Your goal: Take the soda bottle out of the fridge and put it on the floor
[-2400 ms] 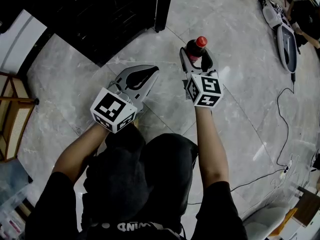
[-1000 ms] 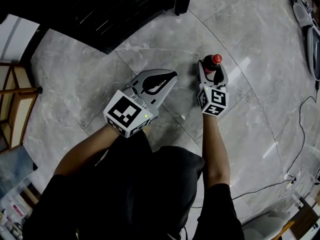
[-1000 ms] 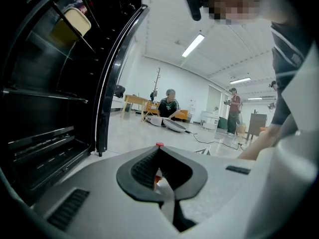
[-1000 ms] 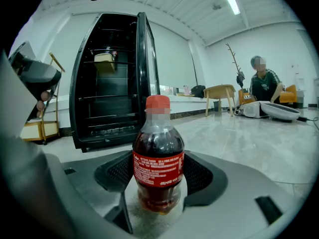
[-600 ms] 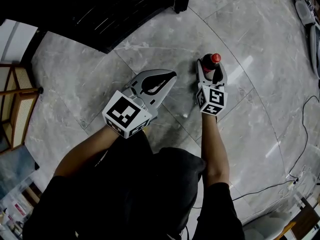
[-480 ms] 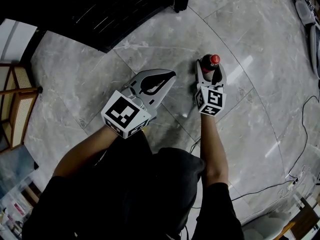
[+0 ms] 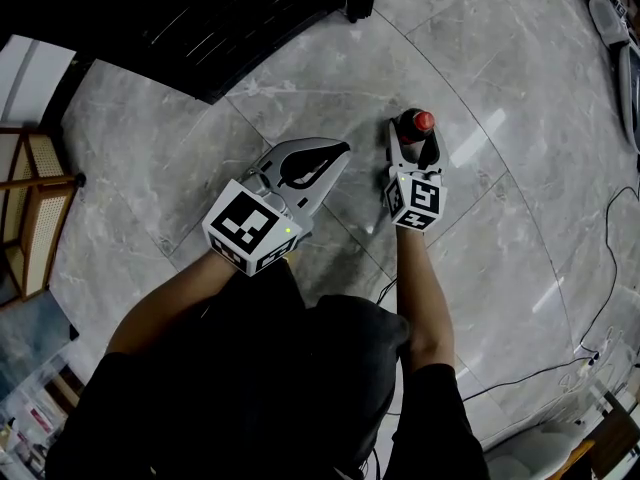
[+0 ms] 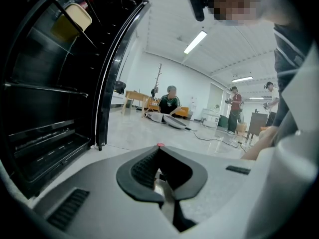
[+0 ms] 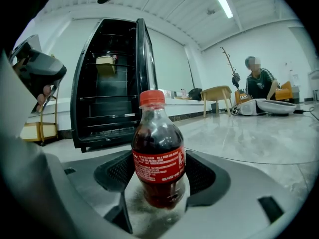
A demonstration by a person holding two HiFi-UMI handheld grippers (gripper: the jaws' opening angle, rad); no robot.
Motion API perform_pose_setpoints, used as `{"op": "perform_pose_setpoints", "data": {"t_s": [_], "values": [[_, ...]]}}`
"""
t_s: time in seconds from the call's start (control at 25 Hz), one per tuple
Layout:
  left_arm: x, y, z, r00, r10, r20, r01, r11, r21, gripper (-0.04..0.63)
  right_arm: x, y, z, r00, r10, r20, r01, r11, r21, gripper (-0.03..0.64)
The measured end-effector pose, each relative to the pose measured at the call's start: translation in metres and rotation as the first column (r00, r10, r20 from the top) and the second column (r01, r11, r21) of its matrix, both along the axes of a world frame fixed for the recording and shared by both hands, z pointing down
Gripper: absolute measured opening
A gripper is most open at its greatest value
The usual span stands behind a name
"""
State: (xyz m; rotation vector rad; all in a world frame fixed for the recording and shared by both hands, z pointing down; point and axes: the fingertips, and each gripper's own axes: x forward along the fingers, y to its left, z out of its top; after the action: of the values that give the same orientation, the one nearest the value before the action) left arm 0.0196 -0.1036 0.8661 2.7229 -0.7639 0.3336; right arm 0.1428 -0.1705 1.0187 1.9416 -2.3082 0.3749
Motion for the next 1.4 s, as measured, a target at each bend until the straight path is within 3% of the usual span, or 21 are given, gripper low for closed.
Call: {"op": "perform_pose_setpoints", "data": {"t_s": [0.48,1.04,1.2,1.4], "values": [[0.001,0.002,0.001,1.000,0.010,-0.011,-0.010,1.000,-0.013,0.006,-0.003,0.003,-0.008,0.999,-0.007,-0.033,0.007,1.000,-0.013,0.328],[0.014,-0.010,-0.015,0.998,0.051,-0.026,-0.052,0.999,-0.006,0.006,-0.002,0.011,-0.068,0.999,-0.036,-0.024,0.037,0.999,0.033,0.328],[0.019,-0.019,-0.047,0.998,0.065,-0.019,-0.065,0.998,-0.021,0.006,0.008,0.005,-0.112,0.999,-0.026,-0.027,0.027,0.999,0.036,0.328],[0.023,-0.032,-0.125,0.998,0.063,-0.023,-0.064,0.997,-0.034,0.006,0.015,-0.004,-0.199,1.000,-0.003,0.001,0.003,0.999,0.038,0.328]]}}
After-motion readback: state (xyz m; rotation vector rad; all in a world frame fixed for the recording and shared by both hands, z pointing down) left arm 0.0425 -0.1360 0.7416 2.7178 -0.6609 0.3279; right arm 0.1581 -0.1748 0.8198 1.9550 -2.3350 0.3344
